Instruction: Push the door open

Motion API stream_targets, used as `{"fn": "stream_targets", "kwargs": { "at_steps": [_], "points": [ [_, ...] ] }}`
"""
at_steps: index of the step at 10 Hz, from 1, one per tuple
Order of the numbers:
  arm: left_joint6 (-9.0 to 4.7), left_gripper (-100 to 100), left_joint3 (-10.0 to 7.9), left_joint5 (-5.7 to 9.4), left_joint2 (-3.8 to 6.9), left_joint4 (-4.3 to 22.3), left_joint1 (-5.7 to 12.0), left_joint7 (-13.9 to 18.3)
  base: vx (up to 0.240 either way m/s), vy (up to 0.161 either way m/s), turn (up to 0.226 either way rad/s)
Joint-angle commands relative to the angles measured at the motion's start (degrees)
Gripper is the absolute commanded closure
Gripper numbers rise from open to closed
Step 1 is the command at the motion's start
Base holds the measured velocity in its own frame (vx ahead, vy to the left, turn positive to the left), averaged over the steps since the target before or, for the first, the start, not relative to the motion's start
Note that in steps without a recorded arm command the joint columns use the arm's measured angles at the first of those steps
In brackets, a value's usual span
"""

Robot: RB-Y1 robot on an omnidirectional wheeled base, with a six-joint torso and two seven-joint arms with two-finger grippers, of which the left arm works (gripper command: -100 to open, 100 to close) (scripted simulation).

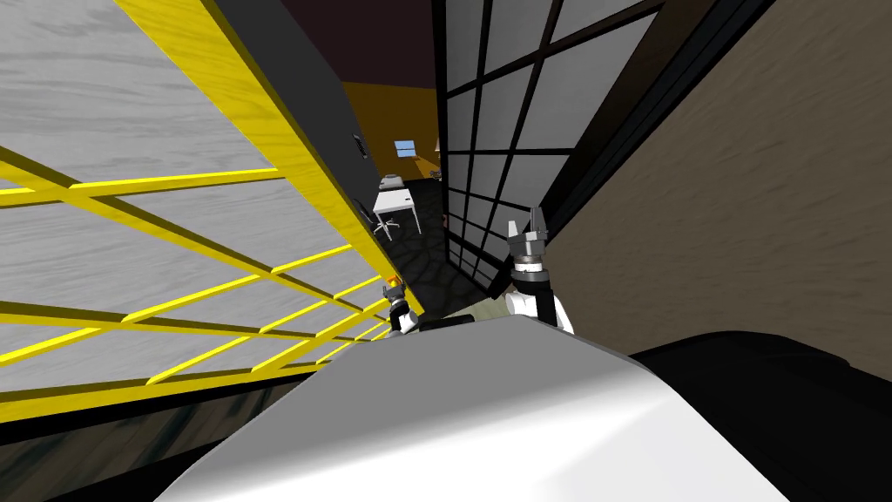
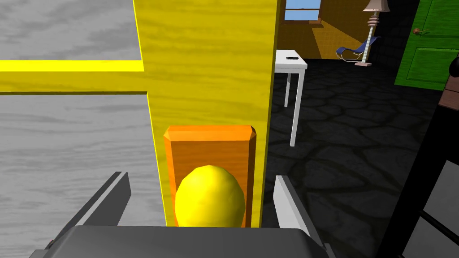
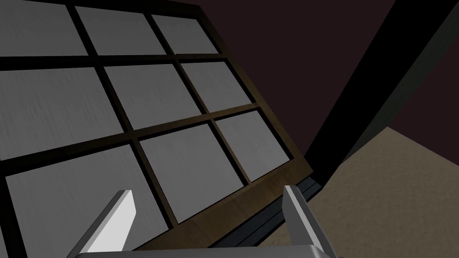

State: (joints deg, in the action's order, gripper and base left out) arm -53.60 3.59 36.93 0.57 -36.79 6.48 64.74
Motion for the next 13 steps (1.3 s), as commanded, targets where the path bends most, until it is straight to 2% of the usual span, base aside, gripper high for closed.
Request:
{"fn": "stream_targets", "kwargs": {
  "at_steps": [1, 6, 7, 13],
  "points": [
    [0.1, 100, -0.03, 0.01, 0.16, 0.0, 0.07, 0.0, -0.018, -0.007, -0.005],
    [0.1, 100, -0.03, 0.01, 0.16, 0.0, 0.07, 0.0, -0.012, -0.006, -0.004],
    [0.31, 100, -1.11, -0.05, 0.84, -0.2, -0.12, -0.1, 0.104, 0.009, -0.003],
    [0.29, 100, -4.99, -0.09, 2.41, -1.2, -0.69, -0.5, 0.181, 0.033, 0.022]
  ]
}}
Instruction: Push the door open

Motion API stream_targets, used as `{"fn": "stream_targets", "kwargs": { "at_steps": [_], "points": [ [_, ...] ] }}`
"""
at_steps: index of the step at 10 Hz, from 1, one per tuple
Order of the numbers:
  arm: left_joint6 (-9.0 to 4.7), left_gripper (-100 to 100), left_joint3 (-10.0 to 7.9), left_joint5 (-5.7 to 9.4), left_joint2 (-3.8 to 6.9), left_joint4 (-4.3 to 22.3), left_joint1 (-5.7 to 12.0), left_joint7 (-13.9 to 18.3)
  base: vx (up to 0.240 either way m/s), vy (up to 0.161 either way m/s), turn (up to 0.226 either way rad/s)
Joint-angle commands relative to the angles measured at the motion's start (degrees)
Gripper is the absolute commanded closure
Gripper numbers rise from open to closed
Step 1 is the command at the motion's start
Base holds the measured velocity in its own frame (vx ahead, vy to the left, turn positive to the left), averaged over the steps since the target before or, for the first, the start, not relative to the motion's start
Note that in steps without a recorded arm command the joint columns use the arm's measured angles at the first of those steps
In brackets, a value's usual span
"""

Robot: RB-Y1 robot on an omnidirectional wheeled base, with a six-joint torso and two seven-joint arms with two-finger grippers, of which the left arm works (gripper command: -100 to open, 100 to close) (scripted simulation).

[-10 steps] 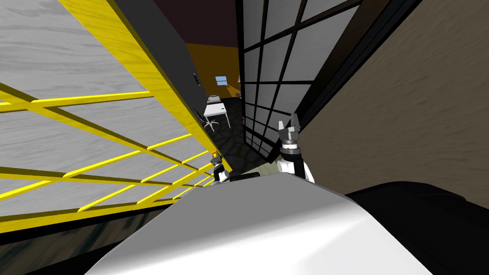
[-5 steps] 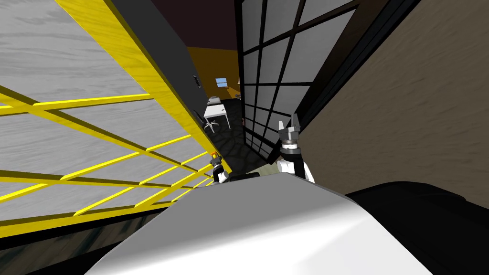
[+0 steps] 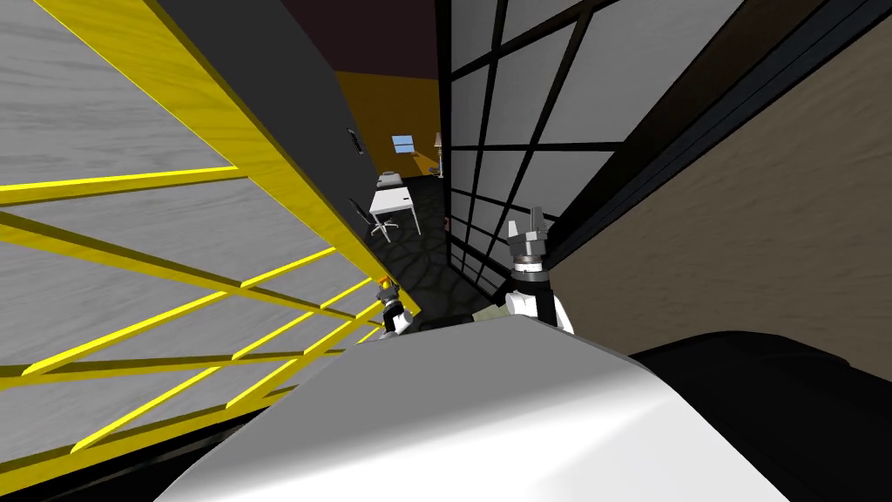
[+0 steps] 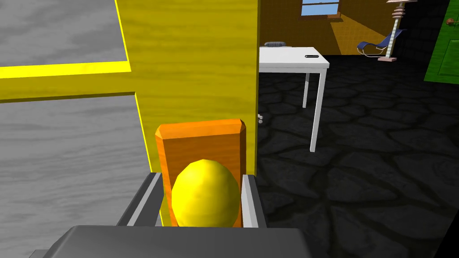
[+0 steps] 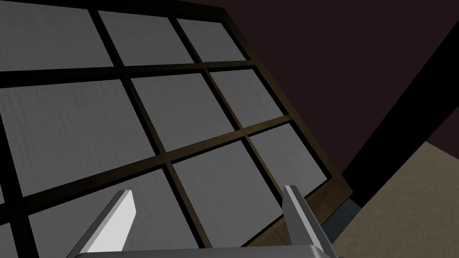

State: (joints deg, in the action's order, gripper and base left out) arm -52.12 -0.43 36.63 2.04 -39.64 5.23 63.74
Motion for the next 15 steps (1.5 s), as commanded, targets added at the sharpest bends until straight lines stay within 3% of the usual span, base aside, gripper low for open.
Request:
{"fn": "stream_targets", "kwargs": {
  "at_steps": [1, 6, 15],
  "points": [
    [-1.19, 100, -0.97, 0.21, 0.94, 1.6, 0.56, 0.5, 0.081, 0.017, 0.003],
    [-1.21, 100, -4.08, 0.18, 1.53, 0.8, 0.11, 0.1, 0.087, 0.019, 0.013],
    [-1.23, 100, -8.66, 0.13, 1.44, -0.3, -0.56, -0.4, 0.096, 0.022, 0.017]
  ]
}}
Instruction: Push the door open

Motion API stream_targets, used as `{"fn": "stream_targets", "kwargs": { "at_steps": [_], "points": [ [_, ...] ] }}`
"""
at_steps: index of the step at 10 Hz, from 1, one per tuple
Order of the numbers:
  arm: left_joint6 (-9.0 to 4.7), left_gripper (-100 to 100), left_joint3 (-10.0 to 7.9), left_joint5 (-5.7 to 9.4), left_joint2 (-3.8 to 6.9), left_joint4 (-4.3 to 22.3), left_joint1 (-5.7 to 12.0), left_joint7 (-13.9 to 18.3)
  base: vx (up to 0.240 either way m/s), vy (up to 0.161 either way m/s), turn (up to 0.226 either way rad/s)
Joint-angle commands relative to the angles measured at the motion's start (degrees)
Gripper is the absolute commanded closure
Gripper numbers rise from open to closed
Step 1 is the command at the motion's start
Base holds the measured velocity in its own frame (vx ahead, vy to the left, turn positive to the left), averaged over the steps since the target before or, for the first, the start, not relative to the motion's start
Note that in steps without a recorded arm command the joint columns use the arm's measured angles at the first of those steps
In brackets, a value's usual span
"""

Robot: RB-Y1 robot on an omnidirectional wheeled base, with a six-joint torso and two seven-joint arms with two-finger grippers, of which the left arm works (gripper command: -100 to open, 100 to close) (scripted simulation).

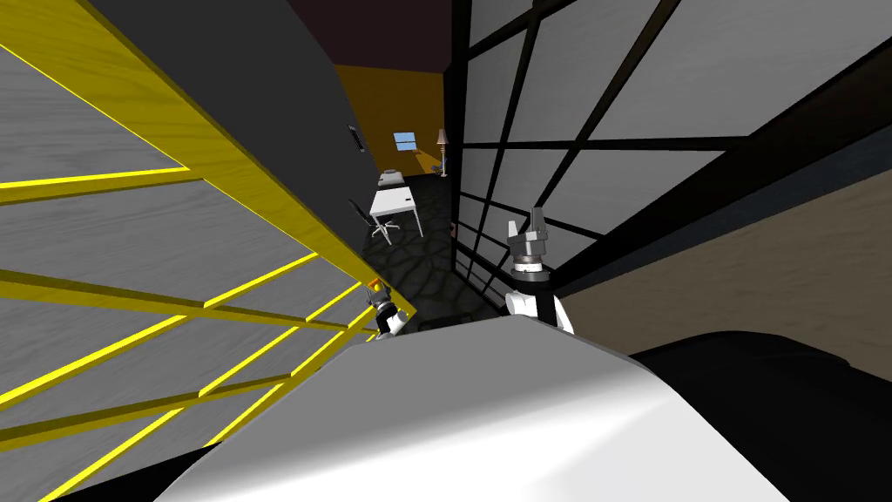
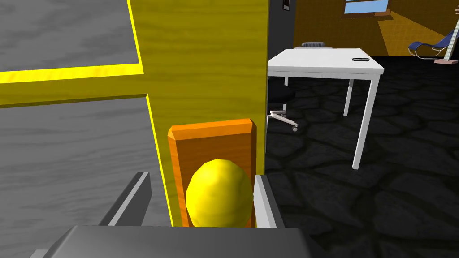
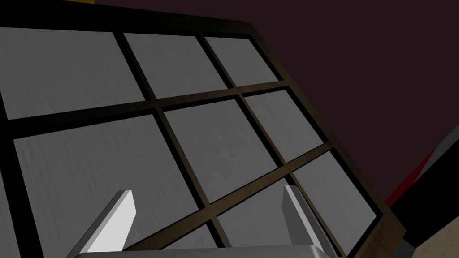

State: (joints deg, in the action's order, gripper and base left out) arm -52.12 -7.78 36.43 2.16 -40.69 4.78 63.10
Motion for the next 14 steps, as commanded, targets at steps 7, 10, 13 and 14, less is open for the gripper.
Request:
{"fn": "stream_targets", "kwargs": {
  "at_steps": [7, 10, 13, 14],
  "points": [
    [-1.24, 100, -3.62, 0.31, 0.87, 0.3, -0.45, 0.0, 0.073, 0.017, 0.013],
    [-1.24, 100, -4.74, 0.29, 0.55, -0.2, -0.62, -0.1, 0.054, 0.007, 0.006],
    [-1.25, 100, -5.83, 0.28, 0.16, -0.5, -0.77, -0.2, 0.037, 0.009, 0.021],
    [-1.25, 100, -6.36, 0.28, -0.06, -0.6, -0.85, -0.3, 0.092, 0.026, 0.011]
  ]
}}
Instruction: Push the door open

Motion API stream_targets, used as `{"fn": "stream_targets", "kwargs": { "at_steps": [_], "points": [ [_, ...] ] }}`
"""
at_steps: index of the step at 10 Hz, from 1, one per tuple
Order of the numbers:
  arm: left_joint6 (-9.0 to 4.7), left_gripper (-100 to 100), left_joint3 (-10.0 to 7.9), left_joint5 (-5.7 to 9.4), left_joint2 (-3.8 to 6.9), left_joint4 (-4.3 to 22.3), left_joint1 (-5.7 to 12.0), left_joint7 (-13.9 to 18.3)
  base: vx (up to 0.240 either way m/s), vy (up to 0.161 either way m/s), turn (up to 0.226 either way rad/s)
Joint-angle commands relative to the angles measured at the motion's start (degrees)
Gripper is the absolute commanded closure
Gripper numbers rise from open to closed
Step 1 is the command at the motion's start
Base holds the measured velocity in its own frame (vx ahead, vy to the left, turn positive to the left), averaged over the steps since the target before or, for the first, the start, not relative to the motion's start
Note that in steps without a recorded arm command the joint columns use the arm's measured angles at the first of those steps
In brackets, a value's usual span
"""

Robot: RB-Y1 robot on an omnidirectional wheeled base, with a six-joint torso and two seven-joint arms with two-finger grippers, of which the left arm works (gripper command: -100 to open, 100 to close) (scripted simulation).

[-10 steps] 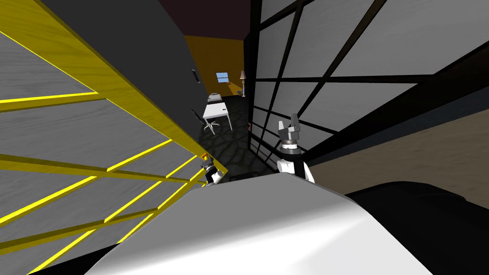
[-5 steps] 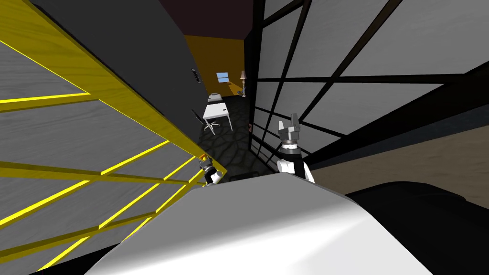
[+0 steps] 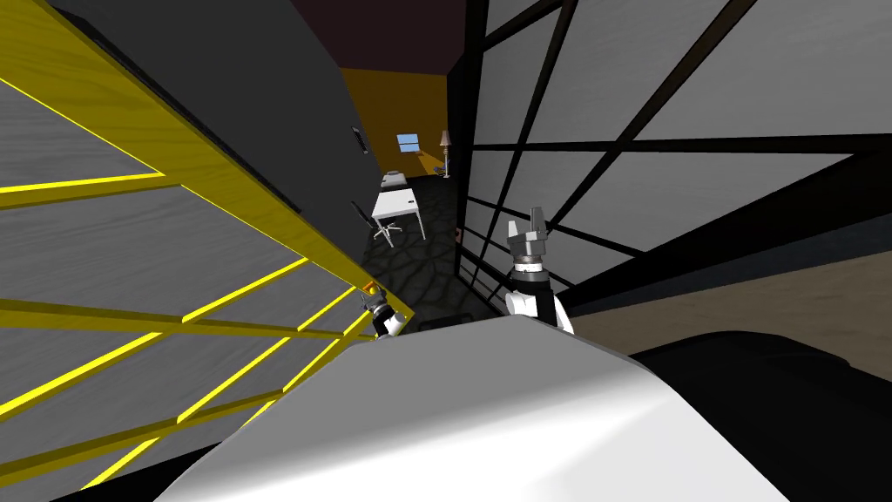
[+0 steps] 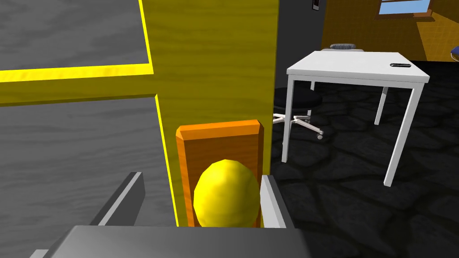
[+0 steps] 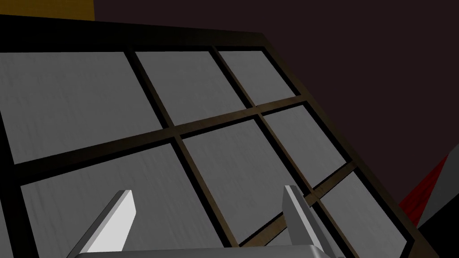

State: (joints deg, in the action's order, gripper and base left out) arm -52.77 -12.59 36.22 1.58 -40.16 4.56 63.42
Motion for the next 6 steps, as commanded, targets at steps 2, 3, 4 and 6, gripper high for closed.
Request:
{"fn": "stream_targets", "kwargs": {
  "at_steps": [2, 3, 4, 6],
  "points": [
    [-0.61, 100, -2.58, 0.48, 0.06, -1.4, -0.79, -0.7, 0.111, 0.007, 0.059],
    [-0.61, 100, -3.06, 0.47, -0.2, -1.5, -0.86, -0.7, 0.1, 0.016, 0.039],
    [-0.61, 100, -4.02, 0.46, -0.72, -1.8, -1.0, -0.8, 0.15, 0.029, -0.003],
    [-0.62, 100, -5.27, 0.45, -1.56, -2.1, -1.18, -1.0, 0.145, 0.018, 0.033]
  ]
}}
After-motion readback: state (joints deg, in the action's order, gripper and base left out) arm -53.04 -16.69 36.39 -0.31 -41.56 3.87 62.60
